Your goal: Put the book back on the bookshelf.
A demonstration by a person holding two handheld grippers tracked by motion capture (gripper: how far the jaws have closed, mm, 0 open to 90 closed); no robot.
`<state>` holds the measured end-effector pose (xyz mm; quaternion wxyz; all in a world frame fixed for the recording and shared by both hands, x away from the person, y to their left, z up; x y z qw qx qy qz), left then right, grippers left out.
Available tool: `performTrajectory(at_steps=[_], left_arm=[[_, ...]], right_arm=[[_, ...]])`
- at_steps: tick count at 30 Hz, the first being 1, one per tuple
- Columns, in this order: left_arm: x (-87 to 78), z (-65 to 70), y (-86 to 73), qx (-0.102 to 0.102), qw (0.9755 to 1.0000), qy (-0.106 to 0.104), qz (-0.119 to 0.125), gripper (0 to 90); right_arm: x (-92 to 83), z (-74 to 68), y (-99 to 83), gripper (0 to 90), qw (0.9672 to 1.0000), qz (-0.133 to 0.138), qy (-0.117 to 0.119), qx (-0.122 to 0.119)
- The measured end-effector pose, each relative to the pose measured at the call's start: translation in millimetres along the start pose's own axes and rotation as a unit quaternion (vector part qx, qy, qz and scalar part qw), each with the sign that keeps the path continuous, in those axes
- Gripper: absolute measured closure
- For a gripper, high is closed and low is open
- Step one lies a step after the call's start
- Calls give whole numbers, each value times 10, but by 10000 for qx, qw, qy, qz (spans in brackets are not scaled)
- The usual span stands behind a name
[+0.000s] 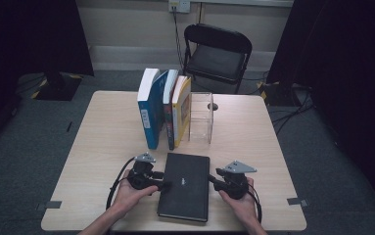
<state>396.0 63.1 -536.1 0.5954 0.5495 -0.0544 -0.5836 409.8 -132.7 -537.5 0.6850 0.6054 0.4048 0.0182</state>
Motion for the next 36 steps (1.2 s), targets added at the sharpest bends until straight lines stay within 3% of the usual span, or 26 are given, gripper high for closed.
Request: performTrajectory(at_steps=[4, 8, 13, 17, 19, 20, 24, 31, 36], left_arm=[[7, 2, 2, -35, 10000, 24, 3, 428], [2, -2, -1, -91, 9999, -50, -24, 434], [-20, -26, -4, -159, 9999, 1, -12, 444], [-98, -93, -41, -317, 9995, -23, -14, 432], [-146, -130, -63, -405, 9992, -44, 27, 452], [-166, -139, -71, -417, 9991, -69, 36, 459], [-185, -162, -65, -303, 9995, 31, 130, 476], [-173, -142, -63, -561, 9984, -45, 12, 488], [-218, -124, -110, -535, 9985, -59, -94, 483]], right_arm=[[-2, -23, -3, 653, 10000, -22, 78, 26], [-1, -37, 0, 665, 9999, -16, 146, 6], [7, -69, 12, 714, 9997, -68, 227, -71], [54, -191, 30, 704, 9992, -59, 362, -157], [76, -230, 33, 643, 9991, -46, 374, -176], [86, -236, 33, 598, 9992, -39, 352, -198], [97, -228, 31, 563, 9994, -14, 315, -160], [102, -220, 30, 563, 9992, -17, 393, -103], [124, -232, 41, 564, 9991, 18, 393, -129]])
Point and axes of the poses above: each handheld gripper's, and its own axes: x roughly forward along the jaws, y roughly out of its top, z roughly to its right, the point moved 10 cm from there along x, roughly forward along the jaws, and after that the axes turned 4 degrees about z, right-handed, at the moved point
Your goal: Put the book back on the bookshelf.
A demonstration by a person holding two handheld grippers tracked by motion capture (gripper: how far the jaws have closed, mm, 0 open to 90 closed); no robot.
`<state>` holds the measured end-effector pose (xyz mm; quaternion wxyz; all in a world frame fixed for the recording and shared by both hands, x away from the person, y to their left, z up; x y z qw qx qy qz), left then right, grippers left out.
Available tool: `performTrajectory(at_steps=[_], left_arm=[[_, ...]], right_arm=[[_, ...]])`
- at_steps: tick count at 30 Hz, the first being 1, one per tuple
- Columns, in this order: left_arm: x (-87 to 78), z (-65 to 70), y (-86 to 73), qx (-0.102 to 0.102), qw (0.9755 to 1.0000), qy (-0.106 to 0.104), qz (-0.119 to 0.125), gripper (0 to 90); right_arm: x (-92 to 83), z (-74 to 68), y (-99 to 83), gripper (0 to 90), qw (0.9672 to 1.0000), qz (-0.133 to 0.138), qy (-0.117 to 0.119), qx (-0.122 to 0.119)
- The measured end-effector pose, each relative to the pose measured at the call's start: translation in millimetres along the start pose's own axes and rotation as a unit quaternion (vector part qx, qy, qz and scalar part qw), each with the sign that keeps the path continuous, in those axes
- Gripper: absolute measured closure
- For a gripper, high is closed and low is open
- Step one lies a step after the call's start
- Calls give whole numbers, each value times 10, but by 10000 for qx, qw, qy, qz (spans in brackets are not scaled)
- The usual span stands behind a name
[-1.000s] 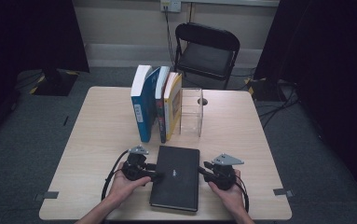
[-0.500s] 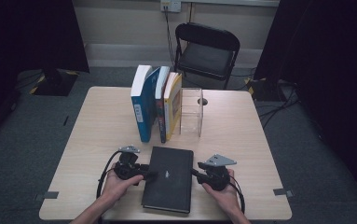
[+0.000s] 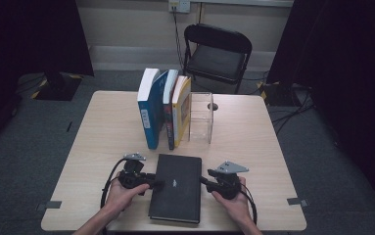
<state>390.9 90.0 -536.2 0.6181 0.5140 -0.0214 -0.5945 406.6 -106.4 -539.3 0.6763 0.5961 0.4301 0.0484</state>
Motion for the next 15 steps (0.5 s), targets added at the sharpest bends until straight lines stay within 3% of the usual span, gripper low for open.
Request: performTrajectory(at_steps=[6, 10, 15], left_arm=[[-10, 7, -24, -82, 9999, 80, 102, 473], [48, 33, -13, -10, 9996, 264, 111, 388], [86, -47, 69, -187, 9986, 371, 328, 381]], right_arm=[[30, -17, 20, 549, 10000, 25, -68, -44], [34, 11, 18, 490, 9999, 24, -113, 10], [35, 27, 14, 457, 9999, 36, -159, -1]])
Point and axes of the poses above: each handheld gripper's, and its own axes: x roughly forward along the jaws, y roughly out of its top, z roughly to its right, the point moved 10 cm from there along x, roughly forward along the jaws, and after that the axes turned 4 degrees about z, right-handed, at the moved point
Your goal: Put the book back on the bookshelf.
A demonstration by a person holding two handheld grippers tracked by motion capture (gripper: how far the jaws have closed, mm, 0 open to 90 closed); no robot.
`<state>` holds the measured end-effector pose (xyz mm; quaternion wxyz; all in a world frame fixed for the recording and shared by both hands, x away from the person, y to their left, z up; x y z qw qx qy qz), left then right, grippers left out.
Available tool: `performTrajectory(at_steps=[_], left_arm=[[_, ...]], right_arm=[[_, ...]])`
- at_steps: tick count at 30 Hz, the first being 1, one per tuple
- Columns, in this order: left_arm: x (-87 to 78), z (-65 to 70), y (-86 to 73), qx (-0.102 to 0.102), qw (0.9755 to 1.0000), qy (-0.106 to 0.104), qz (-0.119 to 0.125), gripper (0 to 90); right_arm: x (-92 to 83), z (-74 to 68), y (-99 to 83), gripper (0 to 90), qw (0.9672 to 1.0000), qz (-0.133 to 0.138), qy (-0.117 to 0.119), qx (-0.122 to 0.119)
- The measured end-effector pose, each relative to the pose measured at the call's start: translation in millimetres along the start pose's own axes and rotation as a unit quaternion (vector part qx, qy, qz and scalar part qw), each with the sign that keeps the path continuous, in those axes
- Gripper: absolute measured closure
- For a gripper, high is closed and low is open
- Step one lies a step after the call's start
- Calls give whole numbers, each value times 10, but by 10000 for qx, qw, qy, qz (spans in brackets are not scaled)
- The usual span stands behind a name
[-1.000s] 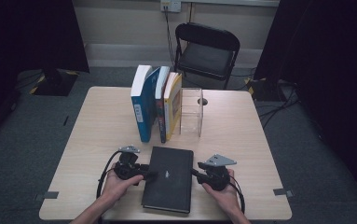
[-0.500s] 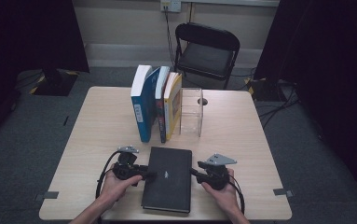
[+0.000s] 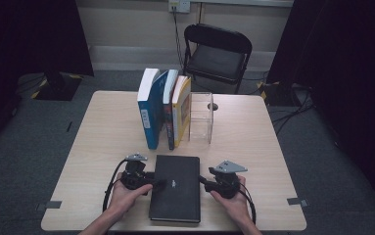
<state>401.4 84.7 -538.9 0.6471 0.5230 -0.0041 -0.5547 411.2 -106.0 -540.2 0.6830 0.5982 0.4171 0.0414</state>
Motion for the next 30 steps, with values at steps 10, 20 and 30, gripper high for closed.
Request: performTrajectory(at_steps=[10, 20, 30], left_arm=[[41, -71, 104, -457, 9985, -104, 289, 395], [26, -99, 108, -858, 9949, -352, 404, 428], [38, -94, 85, -1007, 9936, -362, 351, 454]], right_arm=[[1, 9, -2, 445, 10000, 2, 13, 0], [1, 13, -3, 436, 10000, 4, -4, 43], [1, 19, -7, 424, 10000, -12, 10, 91]])
Point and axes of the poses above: each handheld gripper's, and its own axes: x roughly forward along the jaws, y roughly out of its top, z roughly to its right, the point moved 10 cm from there along x, roughly forward along the jaws, and after that the axes turned 4 degrees about z, right-handed, at the moved point
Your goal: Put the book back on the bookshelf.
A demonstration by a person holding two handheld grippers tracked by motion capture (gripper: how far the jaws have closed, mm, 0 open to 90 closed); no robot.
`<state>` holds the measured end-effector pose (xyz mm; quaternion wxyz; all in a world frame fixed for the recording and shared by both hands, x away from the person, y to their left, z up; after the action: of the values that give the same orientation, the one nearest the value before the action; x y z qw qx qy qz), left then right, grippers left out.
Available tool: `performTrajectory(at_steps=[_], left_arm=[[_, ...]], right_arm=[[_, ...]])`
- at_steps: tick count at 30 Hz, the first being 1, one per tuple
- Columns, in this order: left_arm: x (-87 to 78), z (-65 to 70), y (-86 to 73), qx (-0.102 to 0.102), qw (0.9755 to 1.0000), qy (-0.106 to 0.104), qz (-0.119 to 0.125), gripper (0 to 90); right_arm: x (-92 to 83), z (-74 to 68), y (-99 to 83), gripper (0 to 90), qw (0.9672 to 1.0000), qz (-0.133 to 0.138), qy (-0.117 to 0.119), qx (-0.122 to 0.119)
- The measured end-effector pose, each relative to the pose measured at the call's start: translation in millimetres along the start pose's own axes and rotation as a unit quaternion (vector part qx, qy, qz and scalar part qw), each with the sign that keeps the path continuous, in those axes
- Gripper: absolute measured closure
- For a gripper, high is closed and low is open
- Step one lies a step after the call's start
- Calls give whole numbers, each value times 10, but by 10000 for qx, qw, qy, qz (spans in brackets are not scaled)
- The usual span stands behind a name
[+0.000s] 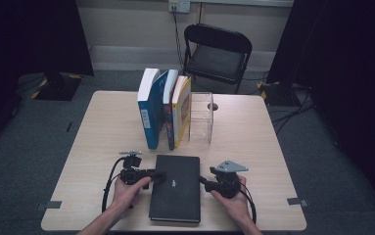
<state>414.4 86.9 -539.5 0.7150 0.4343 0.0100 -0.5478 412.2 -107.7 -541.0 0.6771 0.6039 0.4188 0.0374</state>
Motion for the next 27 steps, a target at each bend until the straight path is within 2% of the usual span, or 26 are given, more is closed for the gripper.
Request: performTrajectory(at_steps=[4, 11, 13, 14, 16, 18, 22, 24, 25, 27], left_arm=[[-23, 4, 9, -15, 10000, -11, 9, 464], [-44, 32, 15, -236, 9995, -215, 69, 470], [-60, 30, 14, -179, 9995, -248, 85, 470], [-70, 39, 20, -243, 9993, -264, 106, 471], [-95, 75, 32, -331, 9983, -459, 143, 472], [-119, 100, 45, -348, 9977, -549, 193, 482], [-123, 112, 29, -340, 9979, -510, 190, 480], [-140, 120, 18, -336, 9975, -603, 144, 480], [-150, 139, 15, -439, 9967, -664, 159, 480], [-160, 144, -4, -395, 9966, -707, 119, 480]], right_arm=[[-1, 2, -1, 424, 10000, -9, -1, 3], [-1, 13, -5, 416, 10000, -15, 10, 18], [-2, 12, -6, 417, 10000, -15, 18, 29], [-2, 12, -6, 417, 10000, -17, 14, 25], [-2, 13, -6, 417, 10000, -16, 5, 30], [-3, 14, -7, 418, 10000, -14, -2, 20], [-3, 16, -9, 418, 10000, -17, 2, 27], [-3, 17, -9, 417, 10000, -19, 3, 27], [-3, 18, -10, 416, 10000, -20, 11, 31], [-1, 20, -10, 414, 10000, -11, 22, 49]])
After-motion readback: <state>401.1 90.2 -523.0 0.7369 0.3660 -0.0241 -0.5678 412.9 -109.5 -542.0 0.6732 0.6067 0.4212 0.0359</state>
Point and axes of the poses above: each handheld gripper's, and its own axes: x roughly forward along the jaws, y roughly out of its top, z roughly to its right, the point moved 10 cm from there along x, roughly forward along the jaws, and after that the axes turned 4 degrees about z, right-handed, at the moved point
